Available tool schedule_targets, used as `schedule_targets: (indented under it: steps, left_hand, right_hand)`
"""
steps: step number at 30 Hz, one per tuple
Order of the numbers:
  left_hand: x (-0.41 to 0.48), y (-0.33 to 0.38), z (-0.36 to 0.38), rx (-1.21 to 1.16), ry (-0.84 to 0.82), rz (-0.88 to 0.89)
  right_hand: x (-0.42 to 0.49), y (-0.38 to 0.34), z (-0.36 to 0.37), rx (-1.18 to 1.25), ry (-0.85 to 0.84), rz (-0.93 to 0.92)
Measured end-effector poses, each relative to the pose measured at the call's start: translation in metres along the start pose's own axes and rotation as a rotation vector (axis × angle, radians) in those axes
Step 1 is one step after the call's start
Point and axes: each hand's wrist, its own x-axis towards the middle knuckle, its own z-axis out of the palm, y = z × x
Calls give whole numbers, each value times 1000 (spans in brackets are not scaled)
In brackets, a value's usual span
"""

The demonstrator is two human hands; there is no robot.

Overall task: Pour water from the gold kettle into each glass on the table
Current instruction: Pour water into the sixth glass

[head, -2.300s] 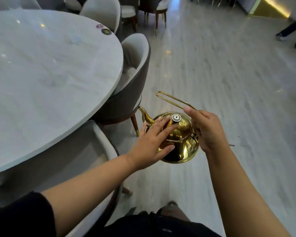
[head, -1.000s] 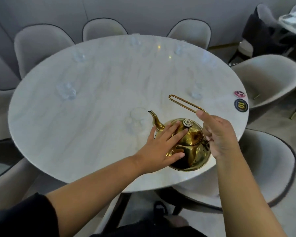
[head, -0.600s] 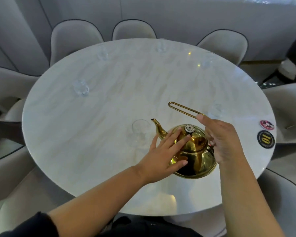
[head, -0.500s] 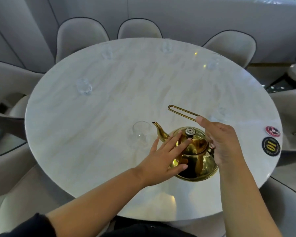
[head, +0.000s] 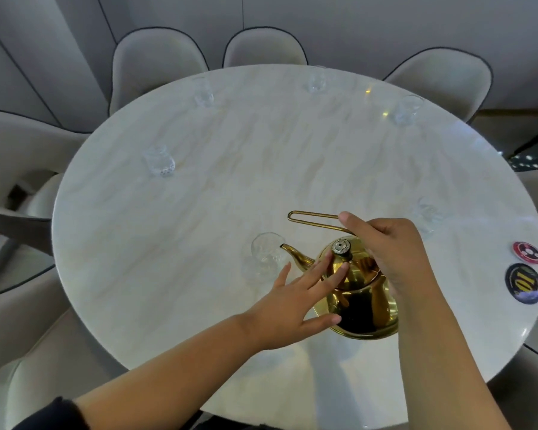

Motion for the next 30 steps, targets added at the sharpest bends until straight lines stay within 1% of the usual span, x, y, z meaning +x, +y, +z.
schedule_targets:
  steps: [5,13,18,24,30]
  left_hand:
    - [-1,-6,-9,-16,-30,5]
    - [-6,-18,-16,-77,-46,22]
    - [-6,-24,-17,-104,-50,32]
    - [-6,-25,-16,-159,-55,50]
    - [-5,-26,-13,-173,-46,54]
  right_hand:
    - [5,-11,9,-97,1,-24]
    - [15,-29,29,-289,-61,-51]
    - [17,-34,35,-346,-72,-52]
    - [19,-41,39,-440,-126,-52]
    - [18,-46,39,-465,-131,-48]
